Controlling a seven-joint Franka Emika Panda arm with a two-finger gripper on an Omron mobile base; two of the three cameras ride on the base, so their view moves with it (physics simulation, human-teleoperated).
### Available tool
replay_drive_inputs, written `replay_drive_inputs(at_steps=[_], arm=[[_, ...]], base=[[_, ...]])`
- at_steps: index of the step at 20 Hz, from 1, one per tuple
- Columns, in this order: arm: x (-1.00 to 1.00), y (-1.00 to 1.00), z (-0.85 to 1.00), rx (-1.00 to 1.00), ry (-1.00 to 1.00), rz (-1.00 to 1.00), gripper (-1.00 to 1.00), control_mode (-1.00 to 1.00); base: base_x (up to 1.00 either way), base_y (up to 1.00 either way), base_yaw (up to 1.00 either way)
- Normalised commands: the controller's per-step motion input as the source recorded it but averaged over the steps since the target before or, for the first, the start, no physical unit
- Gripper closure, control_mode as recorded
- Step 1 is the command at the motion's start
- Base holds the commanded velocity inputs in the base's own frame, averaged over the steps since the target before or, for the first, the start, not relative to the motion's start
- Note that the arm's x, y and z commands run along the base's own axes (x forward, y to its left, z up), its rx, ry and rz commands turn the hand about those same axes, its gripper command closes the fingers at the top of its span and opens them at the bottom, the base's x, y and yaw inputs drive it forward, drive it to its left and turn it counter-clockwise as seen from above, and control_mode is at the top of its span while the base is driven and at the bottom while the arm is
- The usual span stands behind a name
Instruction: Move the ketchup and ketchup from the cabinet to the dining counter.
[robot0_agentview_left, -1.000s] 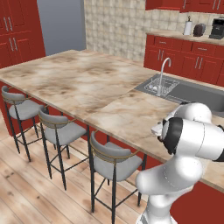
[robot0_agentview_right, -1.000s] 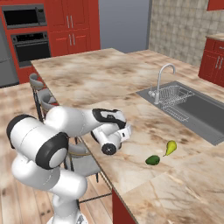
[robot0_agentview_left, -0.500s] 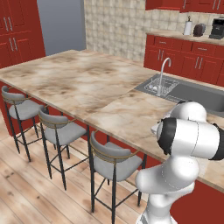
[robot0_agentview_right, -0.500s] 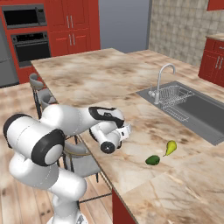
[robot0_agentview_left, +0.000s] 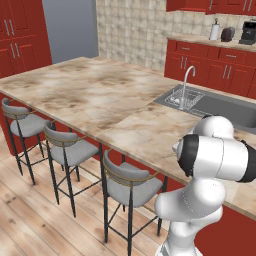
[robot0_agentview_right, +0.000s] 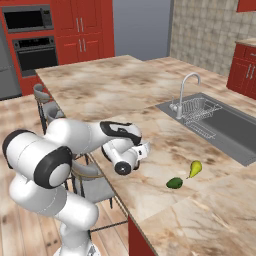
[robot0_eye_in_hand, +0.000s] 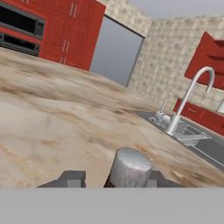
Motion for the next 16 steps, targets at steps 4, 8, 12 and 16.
replay_drive_inputs(at_steps=[4,8,12,16], arm=[[0.0,0.0,0.0,0.0,0.0,0.0,-1.0,-1.0],[0.0,0.0,0.0,0.0,0.0,0.0,-1.0,-1.0],[0.0,0.0,0.0,0.0,0.0,0.0,-1.0,-1.0],[-0.01,0.0,0.0,0.01,0.0,0.0,-1.0,-1.0]], base=[[0.0,0.0,0.0],[0.0,0.0,0.0],[0.0,0.0,0.0],[0.0,0.0,0.0]])
